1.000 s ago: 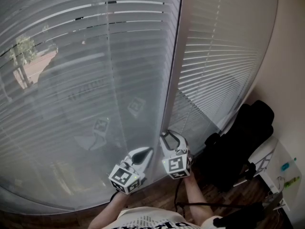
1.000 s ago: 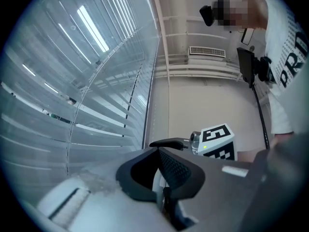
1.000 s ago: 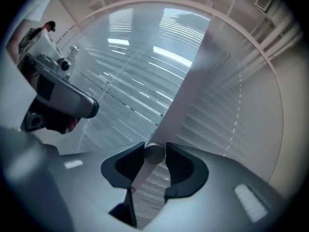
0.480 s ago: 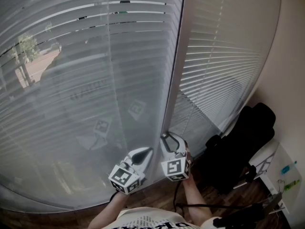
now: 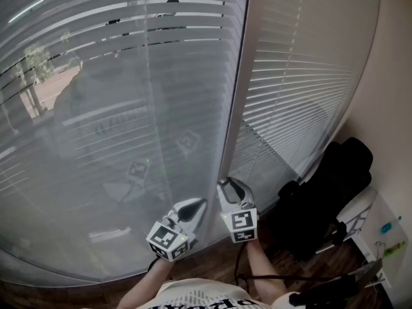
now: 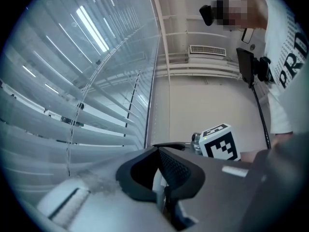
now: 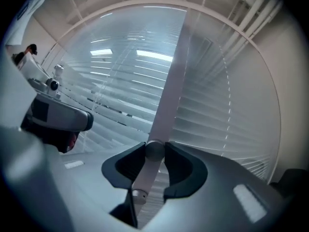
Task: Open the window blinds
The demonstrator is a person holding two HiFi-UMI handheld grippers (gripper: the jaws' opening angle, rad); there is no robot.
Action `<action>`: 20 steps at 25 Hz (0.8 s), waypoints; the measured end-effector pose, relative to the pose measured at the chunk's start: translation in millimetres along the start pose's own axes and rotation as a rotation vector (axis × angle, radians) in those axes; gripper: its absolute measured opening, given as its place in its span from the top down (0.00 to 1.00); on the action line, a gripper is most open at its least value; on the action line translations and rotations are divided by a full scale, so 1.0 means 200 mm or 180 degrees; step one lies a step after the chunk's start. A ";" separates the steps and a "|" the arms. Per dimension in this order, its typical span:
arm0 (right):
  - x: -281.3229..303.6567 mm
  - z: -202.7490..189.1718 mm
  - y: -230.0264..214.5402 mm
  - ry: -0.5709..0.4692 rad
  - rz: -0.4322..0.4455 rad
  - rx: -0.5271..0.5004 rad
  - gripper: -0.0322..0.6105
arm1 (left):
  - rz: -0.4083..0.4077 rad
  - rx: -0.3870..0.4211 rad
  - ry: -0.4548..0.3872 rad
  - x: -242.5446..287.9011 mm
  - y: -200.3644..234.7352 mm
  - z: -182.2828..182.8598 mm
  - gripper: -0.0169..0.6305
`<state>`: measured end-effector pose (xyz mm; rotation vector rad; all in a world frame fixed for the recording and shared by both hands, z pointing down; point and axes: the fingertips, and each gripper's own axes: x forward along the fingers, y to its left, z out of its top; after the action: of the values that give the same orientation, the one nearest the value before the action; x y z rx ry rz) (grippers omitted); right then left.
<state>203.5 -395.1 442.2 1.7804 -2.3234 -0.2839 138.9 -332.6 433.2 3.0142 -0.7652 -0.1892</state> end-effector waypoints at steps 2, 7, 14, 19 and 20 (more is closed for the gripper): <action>0.00 -0.01 0.00 -0.0002 0.0011 0.0132 0.74 | -0.0009 -0.0003 0.0010 0.00 0.00 0.00 0.99; 0.00 -0.03 -0.02 -0.0028 -0.0001 0.0467 0.74 | -0.0011 0.0003 0.0041 0.00 -0.01 0.01 0.99; 0.01 -0.03 -0.02 -0.0037 0.0015 0.0682 0.74 | -0.0070 -0.0014 0.0048 0.00 -0.01 -0.02 0.99; 0.01 -0.03 -0.03 -0.0047 0.0012 0.0831 0.74 | -0.0074 -0.0012 0.0032 -0.01 -0.01 -0.01 0.99; 0.01 -0.03 -0.03 -0.0050 0.0012 0.0862 0.74 | -0.0075 -0.0012 0.0031 -0.01 -0.01 -0.01 0.99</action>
<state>209.8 -397.6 447.5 1.8962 -2.4748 0.0200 139.0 -329.3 434.7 3.0194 -0.7278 -0.1760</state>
